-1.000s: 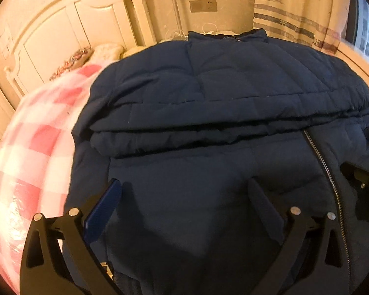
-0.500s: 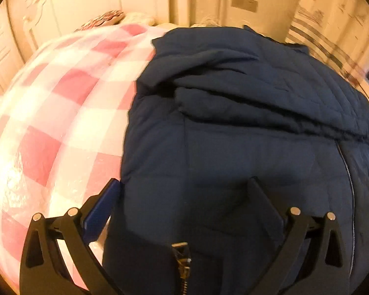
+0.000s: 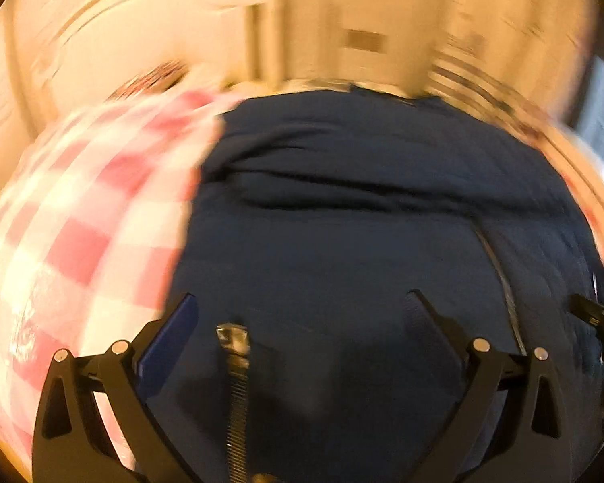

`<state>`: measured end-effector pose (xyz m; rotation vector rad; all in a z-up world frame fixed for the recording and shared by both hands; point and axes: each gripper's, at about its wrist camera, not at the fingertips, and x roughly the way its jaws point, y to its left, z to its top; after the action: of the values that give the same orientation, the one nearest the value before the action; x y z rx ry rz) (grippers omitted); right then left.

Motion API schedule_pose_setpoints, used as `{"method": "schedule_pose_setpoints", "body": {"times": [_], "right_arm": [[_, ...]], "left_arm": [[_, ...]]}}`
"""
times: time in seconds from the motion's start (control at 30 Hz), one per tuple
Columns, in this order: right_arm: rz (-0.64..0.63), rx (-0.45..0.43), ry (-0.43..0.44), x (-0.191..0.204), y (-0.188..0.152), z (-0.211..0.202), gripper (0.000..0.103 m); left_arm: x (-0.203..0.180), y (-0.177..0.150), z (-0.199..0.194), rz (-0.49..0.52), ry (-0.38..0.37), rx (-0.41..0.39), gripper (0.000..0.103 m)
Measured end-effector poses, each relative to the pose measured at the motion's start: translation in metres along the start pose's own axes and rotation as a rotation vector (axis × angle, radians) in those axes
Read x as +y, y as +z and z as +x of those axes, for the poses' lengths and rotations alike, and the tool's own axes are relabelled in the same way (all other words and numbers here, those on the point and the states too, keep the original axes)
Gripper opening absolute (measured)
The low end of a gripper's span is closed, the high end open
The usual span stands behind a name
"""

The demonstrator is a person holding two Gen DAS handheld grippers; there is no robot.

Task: Fold large clothes
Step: 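Move both open tools along the zippered jacket front toward the ribbed hem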

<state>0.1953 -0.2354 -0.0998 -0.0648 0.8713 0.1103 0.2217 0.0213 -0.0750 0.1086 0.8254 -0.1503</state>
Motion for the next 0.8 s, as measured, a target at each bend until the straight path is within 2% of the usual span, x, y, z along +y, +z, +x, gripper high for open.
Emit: {"method": "schedule_pose_setpoints", "body": {"times": [0.07, 0.1, 0.13, 0.2, 0.3, 0.37, 0.43, 0.6, 0.63, 0.73, 0.8], "right_arm": [[-0.047, 0.048, -0.036, 0.010, -0.003, 0.013, 0.098], [-0.045, 0.051, -0.040, 0.010, -0.002, 0.015, 0.098], [-0.041, 0.055, -0.036, 0.009, -0.002, 0.016, 0.098], [-0.020, 0.065, -0.013, 0.005, -0.002, 0.019, 0.098], [-0.007, 0.077, 0.000, 0.003, -0.002, 0.021, 0.099], [0.002, 0.068, -0.010, 0.002, -0.002, 0.018, 0.098], [0.046, 0.050, -0.024, -0.004, -0.007, 0.007, 0.098], [0.156, -0.004, -0.115, -0.042, -0.029, -0.022, 0.098], [0.170, 0.010, -0.125, -0.049, -0.034, -0.020, 0.098], [0.226, 0.041, -0.069, -0.064, -0.041, -0.012, 0.098], [0.198, 0.064, -0.099, -0.060, -0.039, -0.008, 0.099]], "left_arm": [[-0.028, -0.010, 0.012, 0.111, 0.038, 0.027, 0.101], [-0.041, -0.015, 0.023, 0.170, 0.099, 0.053, 0.101], [-0.044, -0.014, 0.021, 0.184, 0.119, 0.041, 0.101], [-0.043, -0.014, 0.023, 0.182, 0.113, 0.052, 0.101], [-0.025, -0.009, 0.029, 0.089, 0.017, 0.093, 0.101], [-0.012, -0.007, 0.028, 0.032, 0.031, 0.088, 0.101], [-0.004, -0.010, 0.019, -0.012, 0.077, 0.062, 0.101], [0.023, -0.021, -0.005, -0.070, 0.155, -0.013, 0.101], [0.028, -0.024, -0.006, -0.083, 0.158, -0.004, 0.101], [0.041, -0.025, 0.006, -0.143, 0.121, 0.074, 0.101], [0.044, -0.024, 0.008, -0.163, 0.122, 0.090, 0.101]]}}
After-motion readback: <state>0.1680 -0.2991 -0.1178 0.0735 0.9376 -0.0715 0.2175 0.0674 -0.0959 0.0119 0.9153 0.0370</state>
